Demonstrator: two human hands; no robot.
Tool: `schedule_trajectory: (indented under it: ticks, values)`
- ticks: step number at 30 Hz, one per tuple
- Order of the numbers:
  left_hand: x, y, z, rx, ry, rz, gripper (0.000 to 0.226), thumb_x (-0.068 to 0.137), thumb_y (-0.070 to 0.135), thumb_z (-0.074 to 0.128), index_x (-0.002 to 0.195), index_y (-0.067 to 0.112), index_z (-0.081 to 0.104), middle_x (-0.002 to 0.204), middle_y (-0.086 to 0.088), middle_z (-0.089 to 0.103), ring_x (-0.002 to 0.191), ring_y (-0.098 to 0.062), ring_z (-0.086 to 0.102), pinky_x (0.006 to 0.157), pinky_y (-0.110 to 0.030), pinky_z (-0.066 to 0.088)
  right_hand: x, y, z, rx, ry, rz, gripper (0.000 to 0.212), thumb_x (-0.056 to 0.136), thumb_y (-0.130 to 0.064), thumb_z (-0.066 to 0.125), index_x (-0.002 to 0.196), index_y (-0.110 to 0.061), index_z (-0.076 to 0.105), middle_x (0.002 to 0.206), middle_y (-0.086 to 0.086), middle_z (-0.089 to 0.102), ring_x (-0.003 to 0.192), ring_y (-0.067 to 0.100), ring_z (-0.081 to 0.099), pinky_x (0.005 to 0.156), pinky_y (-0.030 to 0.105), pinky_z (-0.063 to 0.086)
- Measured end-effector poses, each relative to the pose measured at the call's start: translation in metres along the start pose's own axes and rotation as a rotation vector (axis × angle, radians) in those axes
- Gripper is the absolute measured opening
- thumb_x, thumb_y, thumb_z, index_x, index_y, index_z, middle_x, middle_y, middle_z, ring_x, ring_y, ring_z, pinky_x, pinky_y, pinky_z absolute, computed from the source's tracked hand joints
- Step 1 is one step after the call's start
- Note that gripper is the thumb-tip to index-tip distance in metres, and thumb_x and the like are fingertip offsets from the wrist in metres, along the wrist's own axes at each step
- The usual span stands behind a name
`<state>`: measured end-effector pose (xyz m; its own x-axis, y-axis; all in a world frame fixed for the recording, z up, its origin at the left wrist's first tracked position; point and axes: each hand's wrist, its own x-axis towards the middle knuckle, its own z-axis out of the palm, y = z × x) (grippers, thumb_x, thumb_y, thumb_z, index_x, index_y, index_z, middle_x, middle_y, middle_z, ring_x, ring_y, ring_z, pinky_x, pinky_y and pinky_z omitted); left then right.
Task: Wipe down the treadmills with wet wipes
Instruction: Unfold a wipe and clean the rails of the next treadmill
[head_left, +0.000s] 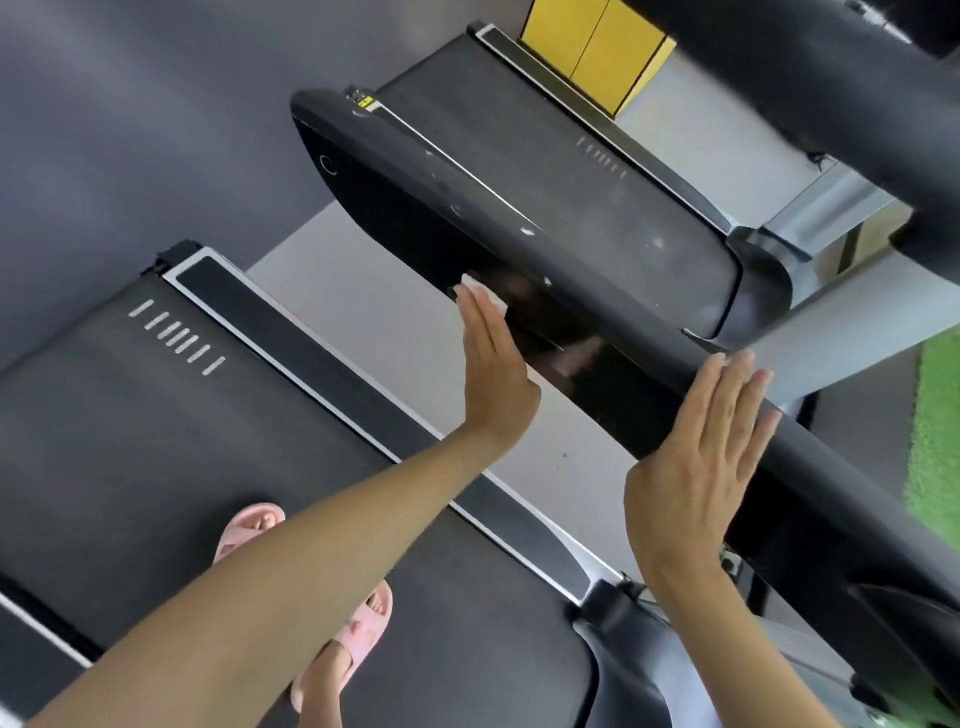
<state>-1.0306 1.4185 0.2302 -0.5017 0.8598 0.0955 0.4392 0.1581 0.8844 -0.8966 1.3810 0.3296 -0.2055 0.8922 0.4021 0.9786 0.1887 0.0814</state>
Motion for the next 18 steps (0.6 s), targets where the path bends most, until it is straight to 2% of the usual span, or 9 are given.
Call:
schedule_trajectory:
  ticks: [2, 5, 6, 8, 9, 11, 13, 17, 18]
  values:
    - [-0.006, 0.012, 0.005, -0.041, -0.019, -0.029, 0.105, 0.088, 0.009, 0.063, 0.147, 0.011, -0.024, 0.156, -0.006, -0.029, 0.147, -0.027, -0.012, 0.12, -0.031, 0.007, -0.002, 0.008, 0.002, -0.001, 0.018, -0.031, 0.093, 0.065, 0.027, 0.045, 0.15, 0.003, 0.017, 0.157, 0.022, 0.017, 0.148, 0.034, 0.008, 0.121, 0.044, 0.001]
    - [-0.055, 0.025, 0.024, 0.024, -0.278, 0.22, 0.126, 0.083, -0.006, 0.064, 0.132, 0.025, -0.048, 0.144, 0.0, -0.048, 0.142, -0.025, -0.029, 0.113, -0.021, -0.014, -0.001, 0.006, 0.007, 0.014, 0.085, 0.006, 0.088, 0.065, 0.027, 0.041, 0.148, 0.004, 0.025, 0.154, 0.023, 0.027, 0.146, 0.035, 0.018, 0.121, 0.047, 0.008]
    - [-0.067, 0.025, 0.028, 0.066, -0.318, 0.293, 0.128, 0.08, -0.008, 0.065, 0.133, 0.022, -0.047, 0.144, -0.004, -0.048, 0.14, -0.026, -0.032, 0.11, -0.022, -0.017, -0.001, 0.003, 0.007, 0.024, 0.096, 0.022, 0.086, 0.065, 0.027, 0.04, 0.147, 0.005, 0.027, 0.154, 0.023, 0.028, 0.146, 0.035, 0.019, 0.121, 0.047, 0.009]
    - [-0.063, 0.019, 0.03, 0.098, -0.283, 0.33, 0.122, 0.079, -0.01, 0.064, 0.139, 0.02, -0.037, 0.147, -0.004, -0.043, 0.139, -0.027, -0.033, 0.11, -0.024, -0.017, 0.0, 0.0, 0.007, 0.035, 0.099, 0.026, 0.085, 0.065, 0.026, 0.039, 0.147, 0.005, 0.027, 0.154, 0.023, 0.028, 0.146, 0.035, 0.019, 0.121, 0.046, 0.007]
    - [-0.052, 0.016, 0.029, 0.076, -0.229, 0.29, 0.119, 0.08, -0.012, 0.062, 0.141, 0.023, -0.034, 0.148, -0.001, -0.04, 0.141, -0.027, -0.029, 0.113, -0.025, -0.014, -0.001, 0.0, 0.006, 0.035, 0.097, 0.021, 0.085, 0.066, 0.026, 0.038, 0.147, 0.004, 0.026, 0.154, 0.023, 0.027, 0.146, 0.035, 0.018, 0.121, 0.045, 0.007]
    - [-0.032, 0.019, 0.022, -0.018, -0.067, 0.092, 0.113, 0.084, -0.009, 0.062, 0.145, 0.022, -0.029, 0.151, -0.002, -0.033, 0.147, -0.028, -0.013, 0.119, -0.031, 0.002, -0.002, 0.001, 0.008, 0.022, 0.101, 0.02, 0.086, 0.066, 0.027, 0.037, 0.148, 0.003, 0.026, 0.154, 0.022, 0.026, 0.146, 0.035, 0.017, 0.121, 0.044, 0.006]
    - [-0.033, 0.026, 0.021, -0.068, -0.059, -0.004, 0.109, 0.085, -0.003, 0.063, 0.144, 0.018, -0.026, 0.152, 0.0, -0.032, 0.147, -0.024, -0.009, 0.12, -0.033, 0.011, -0.001, -0.001, 0.011, 0.018, 0.129, 0.039, 0.086, 0.066, 0.027, 0.037, 0.148, 0.003, 0.027, 0.154, 0.022, 0.027, 0.146, 0.035, 0.018, 0.121, 0.044, 0.007]
    - [-0.08, 0.021, 0.036, 0.04, -0.31, 0.349, 0.125, 0.083, 0.007, 0.071, 0.14, 0.013, -0.04, 0.151, -0.008, -0.039, 0.146, -0.029, -0.018, 0.114, -0.021, -0.007, 0.0, -0.006, 0.013, 0.034, 0.157, 0.082, 0.081, 0.068, 0.022, 0.037, 0.147, 0.004, 0.03, 0.153, 0.022, 0.029, 0.145, 0.034, 0.02, 0.121, 0.045, 0.009]
    - [-0.078, 0.017, 0.036, 0.027, -0.325, 0.359, 0.126, 0.083, 0.004, 0.07, 0.137, 0.017, -0.043, 0.15, -0.006, -0.041, 0.146, -0.029, -0.018, 0.113, -0.019, -0.009, 0.0, -0.005, 0.013, 0.037, 0.162, 0.077, 0.082, 0.067, 0.023, 0.037, 0.146, 0.004, 0.03, 0.153, 0.022, 0.03, 0.145, 0.034, 0.02, 0.121, 0.044, 0.009]
